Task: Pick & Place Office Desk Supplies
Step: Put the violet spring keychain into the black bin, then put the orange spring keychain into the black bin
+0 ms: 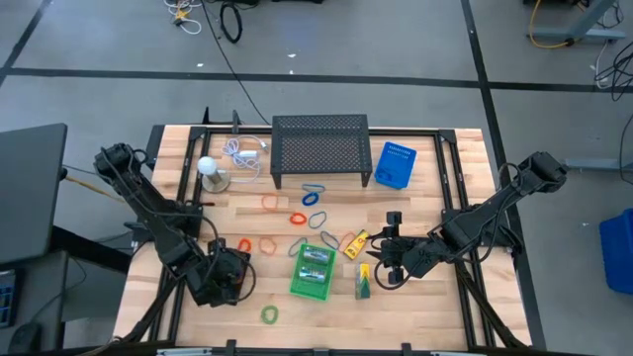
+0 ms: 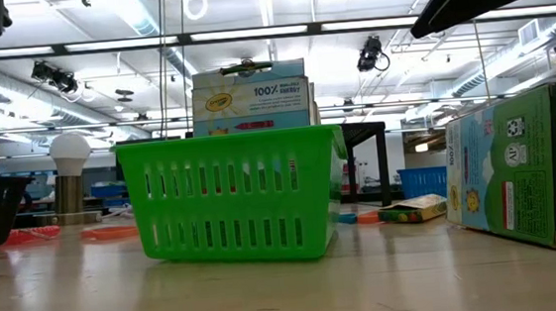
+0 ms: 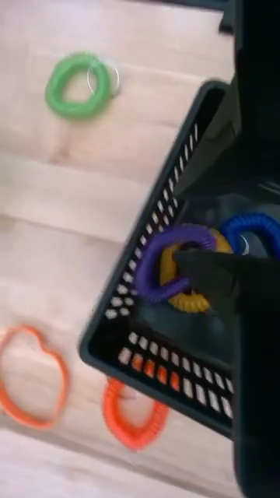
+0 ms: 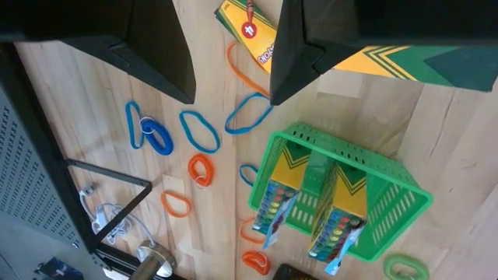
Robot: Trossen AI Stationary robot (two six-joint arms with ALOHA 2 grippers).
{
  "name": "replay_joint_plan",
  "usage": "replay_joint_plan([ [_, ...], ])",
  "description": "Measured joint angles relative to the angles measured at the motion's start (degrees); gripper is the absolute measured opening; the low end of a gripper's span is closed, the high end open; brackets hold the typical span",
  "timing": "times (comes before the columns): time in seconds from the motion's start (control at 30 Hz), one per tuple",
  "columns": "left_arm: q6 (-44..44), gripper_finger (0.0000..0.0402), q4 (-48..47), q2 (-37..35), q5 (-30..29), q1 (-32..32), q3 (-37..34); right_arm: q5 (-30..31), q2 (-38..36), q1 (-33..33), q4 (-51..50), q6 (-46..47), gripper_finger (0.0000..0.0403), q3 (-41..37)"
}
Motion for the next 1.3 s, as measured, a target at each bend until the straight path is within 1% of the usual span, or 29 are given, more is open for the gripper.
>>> replay_joint_plan([
  [0.13, -1.68, 0.0182, -1.96, 0.0, -0.82, 0.02, 0.0, 0.0, 0.0, 0.0, 0.02, 0.0, 0.0176, 0.0],
  [0.23, -1.26, 0.0221, -2.25, -0.1, -4.1, 0.02, 0.0, 0.0, 0.0, 0.0, 0.02, -0.04, 0.0176, 0.0],
  [0.33, 1.23, 0.0252, -1.89, -0.37, -8.49, 0.71, 0.0, 0.02, 0.0, 0.0, 0.02, -0.07, 0.0176, 0.0],
  [0.4, 3.99, 0.0264, -1.24, -0.37, -12.44, 1.93, 0.0, 0.02, 0.0, 0.0, 0.06, -0.29, 0.0176, 0.0],
  [0.5, 9.58, 0.0269, 2.5, -0.37, -18.75, 5.01, 0.0, 0.03, 0.0, 0.0, 0.64, -0.62, 0.0176, 0.0],
  [0.53, 12.56, 0.0268, 4.27, -0.37, -19.91, 6.36, 0.0, 0.04, 0.0, -0.03, 0.77, -0.86, 0.0176, 0.0],
  [0.6, 19.18, 0.0265, 8.25, -0.25, -20.43, 9.73, 0.0, 0.04, 0.0, -0.06, 1.05, -1.09, 0.0176, 0.0],
  [0.7, 29.13, 0.0259, 12.64, -0.22, -18.5, 15.16, 0.0, 0.08, 0.0, -0.07, 1.57, -1.57, 0.0176, 0.0],
  [0.83, 39.87, 0.0257, 17.03, -0.07, -12.06, 23.17, -0.69, 0.07, 0.0, -0.06, 1.7, -1.55, 0.0176, 0.0],
  [0.97, 47.69, 0.0257, 19.31, -0.02, -6.5, 30.7, -2.2, 0.07, 0.0, -0.07, 1.7, -1.53, 0.0176, 0.0],
  [1.1, 55.57, 0.0257, 22.2, 0.37, 0.47, 37.36, -2.8, 0.07, 0.0, -0.06, 1.7, -1.51, 0.0176, 0.0],
  [1.3, 66.04, 0.0257, 28.27, 5.38, 8.73, 45.31, -2.78, 0.09, 0.0, -0.05, 1.7, -1.42, 0.0176, 0.0],
])
